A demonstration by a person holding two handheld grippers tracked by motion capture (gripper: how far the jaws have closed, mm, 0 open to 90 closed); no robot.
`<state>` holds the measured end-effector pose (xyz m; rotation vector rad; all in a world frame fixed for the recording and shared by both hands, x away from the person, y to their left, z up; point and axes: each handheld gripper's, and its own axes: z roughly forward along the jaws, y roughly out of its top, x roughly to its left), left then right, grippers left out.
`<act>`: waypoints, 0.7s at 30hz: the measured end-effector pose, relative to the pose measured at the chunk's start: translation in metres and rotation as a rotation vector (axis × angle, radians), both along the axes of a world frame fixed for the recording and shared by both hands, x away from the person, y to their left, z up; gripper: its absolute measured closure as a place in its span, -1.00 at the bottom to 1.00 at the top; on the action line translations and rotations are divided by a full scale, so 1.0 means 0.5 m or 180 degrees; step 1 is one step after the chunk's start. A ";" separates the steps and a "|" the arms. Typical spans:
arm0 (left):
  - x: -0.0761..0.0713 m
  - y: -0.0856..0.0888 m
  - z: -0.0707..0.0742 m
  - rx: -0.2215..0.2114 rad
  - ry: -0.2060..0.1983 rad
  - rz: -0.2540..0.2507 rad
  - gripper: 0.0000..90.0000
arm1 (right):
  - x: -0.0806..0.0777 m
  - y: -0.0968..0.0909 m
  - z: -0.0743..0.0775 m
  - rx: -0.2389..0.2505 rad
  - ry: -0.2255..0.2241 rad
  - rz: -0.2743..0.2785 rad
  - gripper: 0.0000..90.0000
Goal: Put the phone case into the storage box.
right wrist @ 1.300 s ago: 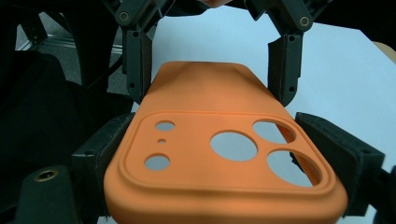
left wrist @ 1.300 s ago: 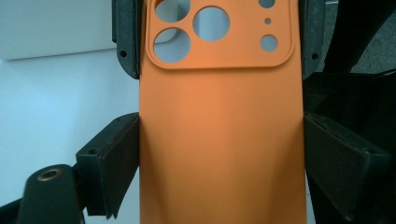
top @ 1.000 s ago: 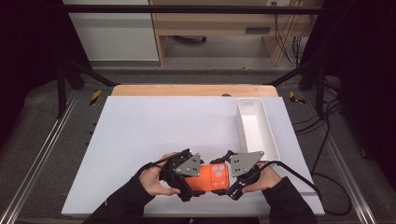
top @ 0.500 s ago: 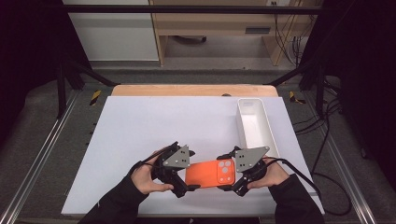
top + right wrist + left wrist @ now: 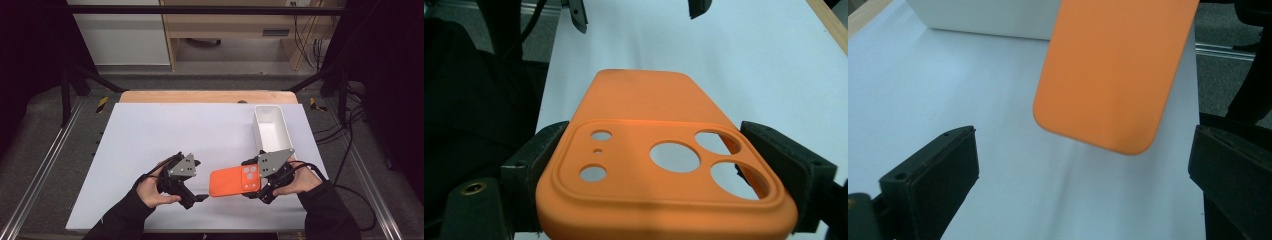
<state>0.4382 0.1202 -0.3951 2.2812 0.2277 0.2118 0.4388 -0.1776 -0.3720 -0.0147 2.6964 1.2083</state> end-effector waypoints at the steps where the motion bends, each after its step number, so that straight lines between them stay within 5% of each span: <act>1: 0.000 0.000 -0.003 0.0019 0.0019 -0.0002 -1.00 | 0.000 0.000 0.005 -0.0025 -0.0001 0.0011 -0.64; 21: 0.009 -0.002 -0.022 0.0114 0.0138 0.0083 -1.00 | 0.015 0.023 0.065 -0.0546 0.0057 0.0048 -0.64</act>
